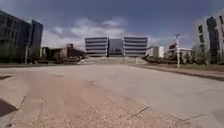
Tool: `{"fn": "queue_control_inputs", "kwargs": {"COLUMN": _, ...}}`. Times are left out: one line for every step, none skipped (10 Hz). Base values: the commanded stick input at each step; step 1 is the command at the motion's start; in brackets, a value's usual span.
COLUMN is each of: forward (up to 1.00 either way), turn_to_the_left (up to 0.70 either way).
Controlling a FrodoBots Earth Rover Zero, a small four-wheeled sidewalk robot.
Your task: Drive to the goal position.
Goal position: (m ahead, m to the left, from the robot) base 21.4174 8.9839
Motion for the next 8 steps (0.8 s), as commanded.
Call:
{"fn": "queue_control_inputs", "kwargs": {"forward": 1.0, "turn_to_the_left": -0.01}}
{"fn": "queue_control_inputs", "kwargs": {"forward": 1.0, "turn_to_the_left": -0.01}}
{"fn": "queue_control_inputs", "kwargs": {"forward": 1.0, "turn_to_the_left": -0.01}}
{"fn": "queue_control_inputs", "kwargs": {"forward": 1.0, "turn_to_the_left": -0.01}}
{"fn": "queue_control_inputs", "kwargs": {"forward": 1.0, "turn_to_the_left": -0.01}}
{"fn": "queue_control_inputs", "kwargs": {"forward": 1.0, "turn_to_the_left": -0.01}}
{"fn": "queue_control_inputs", "kwargs": {"forward": 1.0, "turn_to_the_left": -0.01}}
{"fn": "queue_control_inputs", "kwargs": {"forward": 1.0, "turn_to_the_left": -0.01}}
